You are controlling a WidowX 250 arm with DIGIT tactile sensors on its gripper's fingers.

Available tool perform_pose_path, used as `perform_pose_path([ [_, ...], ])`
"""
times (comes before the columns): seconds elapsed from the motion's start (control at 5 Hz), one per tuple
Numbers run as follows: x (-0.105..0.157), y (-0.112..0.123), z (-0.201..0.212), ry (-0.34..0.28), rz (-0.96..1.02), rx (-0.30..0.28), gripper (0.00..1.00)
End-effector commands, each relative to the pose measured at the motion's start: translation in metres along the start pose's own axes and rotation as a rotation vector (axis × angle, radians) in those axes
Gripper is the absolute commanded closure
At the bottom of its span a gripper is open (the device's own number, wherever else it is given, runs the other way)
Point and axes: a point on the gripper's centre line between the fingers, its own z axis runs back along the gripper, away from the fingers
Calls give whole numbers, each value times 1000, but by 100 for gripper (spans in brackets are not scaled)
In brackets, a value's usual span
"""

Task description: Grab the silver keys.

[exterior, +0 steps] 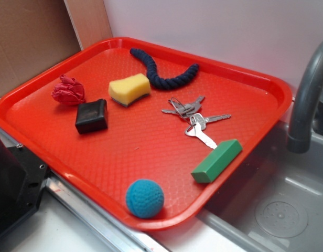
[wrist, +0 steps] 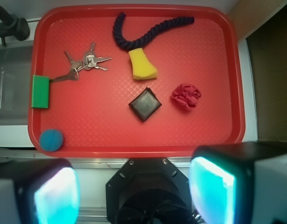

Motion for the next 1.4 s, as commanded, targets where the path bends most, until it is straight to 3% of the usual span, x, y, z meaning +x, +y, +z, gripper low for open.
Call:
perform_pose_path([
  [0.0,0,0,0,0,0,0,0],
  [0.2,32,-6,-43,-80,249,-17,0],
  [0.4,34,-5,-62,-141,507,-92,0],
  [1.0,34,-5,-62,-141,507,-92,0],
  [1.2,74,-31,-99,-133,557,10,0],
])
